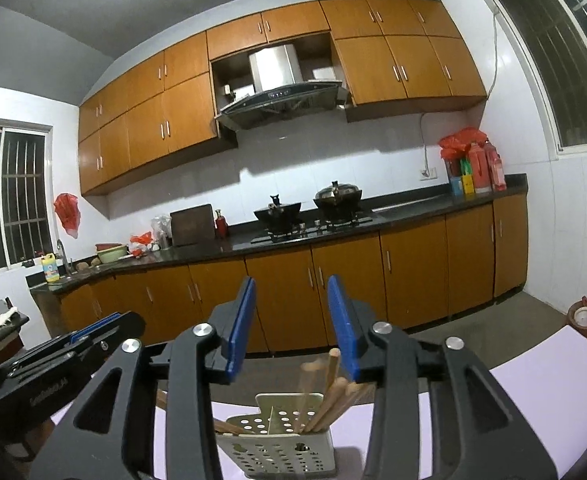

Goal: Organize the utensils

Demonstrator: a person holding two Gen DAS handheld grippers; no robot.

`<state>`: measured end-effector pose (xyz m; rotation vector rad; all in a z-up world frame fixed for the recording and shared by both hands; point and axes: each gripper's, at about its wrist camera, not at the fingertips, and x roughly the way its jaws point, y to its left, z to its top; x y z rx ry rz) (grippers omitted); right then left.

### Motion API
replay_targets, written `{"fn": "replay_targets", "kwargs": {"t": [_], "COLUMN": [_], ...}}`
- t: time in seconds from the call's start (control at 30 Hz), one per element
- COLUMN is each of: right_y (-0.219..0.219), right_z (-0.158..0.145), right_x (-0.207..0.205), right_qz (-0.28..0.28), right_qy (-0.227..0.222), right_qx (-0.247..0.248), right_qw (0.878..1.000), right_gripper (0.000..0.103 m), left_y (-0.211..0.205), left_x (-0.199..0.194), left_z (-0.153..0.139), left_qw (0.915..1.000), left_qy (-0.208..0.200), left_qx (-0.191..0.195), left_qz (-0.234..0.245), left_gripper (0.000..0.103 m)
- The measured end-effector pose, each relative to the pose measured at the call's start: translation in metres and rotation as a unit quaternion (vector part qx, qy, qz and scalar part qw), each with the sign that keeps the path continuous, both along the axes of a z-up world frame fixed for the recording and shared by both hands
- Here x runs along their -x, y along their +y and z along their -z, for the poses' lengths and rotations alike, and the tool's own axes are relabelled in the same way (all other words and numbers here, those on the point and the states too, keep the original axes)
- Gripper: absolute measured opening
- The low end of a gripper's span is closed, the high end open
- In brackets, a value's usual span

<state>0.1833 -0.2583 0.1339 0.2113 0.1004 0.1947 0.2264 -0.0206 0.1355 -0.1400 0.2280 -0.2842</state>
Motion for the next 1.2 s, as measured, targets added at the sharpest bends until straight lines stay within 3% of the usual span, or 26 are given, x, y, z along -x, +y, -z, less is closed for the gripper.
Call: {"fn": "replay_targets", "kwargs": {"t": [0.1, 0.23, 0.27, 0.37, 0.83, 1.2], "right_y": [-0.006, -0.006, -0.006, -0.002, 0.001, 0.007], "right_z": [-0.006, 0.001, 0.004, 0.021, 0.091, 0.124], "right_x": [0.020, 0.060, 0.066, 0.095, 0.159, 0.188], "right_qz": [0.003, 0.018, 0.020, 0.031, 0.049, 0.050], "right_qy": [0.000, 0.005, 0.007, 0.020, 0.121, 0.132], "right_qx": [0.004, 0.036, 0.043, 0.063, 0.075, 0.096], "right_qw": [1.000, 0.999, 0.999, 0.997, 0.989, 0.985], "right_gripper": [0.058, 0.085, 0.092, 0.100, 0.101, 0.101], "left_y": [0.008, 0.016, 0.018, 0.022, 0.019, 0.021], "left_x": [0.022, 0.060, 0.074, 0.108, 0.200, 0.218], "left_z": [-0.007, -0.003, 0.002, 0.019, 0.097, 0.130], "left_qw": [0.9999, 0.9993, 0.9990, 0.9976, 0.9933, 0.9902], "left_qy": [-0.013, -0.020, -0.021, -0.017, 0.030, 0.054], "left_qx": [0.002, -0.016, -0.022, -0.041, -0.078, -0.090], "left_qz": [-0.006, -0.025, -0.031, -0.053, -0.079, -0.092], "left_gripper": [0.053, 0.075, 0.084, 0.099, 0.099, 0.099]}}
